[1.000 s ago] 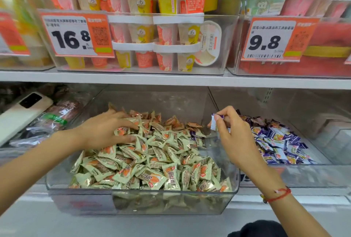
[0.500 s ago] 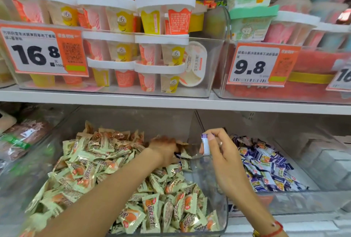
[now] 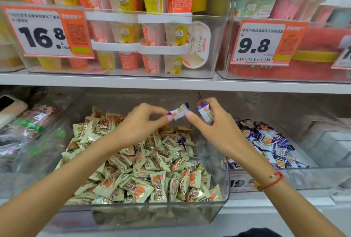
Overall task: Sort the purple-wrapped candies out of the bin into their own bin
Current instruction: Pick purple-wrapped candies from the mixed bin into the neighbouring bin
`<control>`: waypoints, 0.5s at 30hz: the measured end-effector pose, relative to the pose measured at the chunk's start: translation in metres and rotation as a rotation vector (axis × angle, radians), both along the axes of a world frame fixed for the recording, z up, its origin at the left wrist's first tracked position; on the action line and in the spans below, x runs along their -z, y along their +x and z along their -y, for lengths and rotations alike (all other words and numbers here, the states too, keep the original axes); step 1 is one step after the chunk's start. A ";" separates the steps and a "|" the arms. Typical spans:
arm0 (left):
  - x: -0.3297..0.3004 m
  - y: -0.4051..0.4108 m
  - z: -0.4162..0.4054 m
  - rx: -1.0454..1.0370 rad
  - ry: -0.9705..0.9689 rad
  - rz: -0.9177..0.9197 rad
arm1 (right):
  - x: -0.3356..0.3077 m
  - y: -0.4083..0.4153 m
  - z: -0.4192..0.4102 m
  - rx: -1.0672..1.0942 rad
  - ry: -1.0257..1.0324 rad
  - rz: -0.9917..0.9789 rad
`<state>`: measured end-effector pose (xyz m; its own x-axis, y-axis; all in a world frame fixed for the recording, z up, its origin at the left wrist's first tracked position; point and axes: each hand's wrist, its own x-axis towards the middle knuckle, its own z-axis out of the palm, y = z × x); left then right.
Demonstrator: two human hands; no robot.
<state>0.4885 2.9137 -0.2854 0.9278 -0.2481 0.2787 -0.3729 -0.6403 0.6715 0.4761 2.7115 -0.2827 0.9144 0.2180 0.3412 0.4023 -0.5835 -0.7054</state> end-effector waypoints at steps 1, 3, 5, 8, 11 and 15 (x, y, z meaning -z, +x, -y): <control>-0.006 -0.009 0.003 0.051 -0.097 -0.009 | -0.003 0.000 -0.004 0.002 -0.003 0.002; -0.011 -0.020 0.014 0.127 -0.250 -0.039 | -0.008 0.000 -0.012 -0.023 0.071 -0.009; -0.010 -0.022 0.024 0.126 -0.359 -0.045 | -0.009 0.000 -0.016 -0.033 0.176 0.041; 0.005 -0.002 0.028 0.081 -0.222 -0.024 | -0.006 -0.004 -0.009 0.056 0.196 0.144; 0.031 0.033 0.028 0.129 0.322 -0.126 | -0.001 -0.006 0.004 0.115 0.122 0.140; 0.063 0.054 0.033 0.233 0.886 -0.342 | 0.011 -0.007 0.016 0.037 -0.092 0.134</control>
<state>0.5424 2.8807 -0.3482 0.8249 -0.4255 -0.3721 -0.4291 -0.8999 0.0779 0.4692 2.6957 -0.2934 0.8700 0.2204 0.4410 0.4661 -0.6594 -0.5899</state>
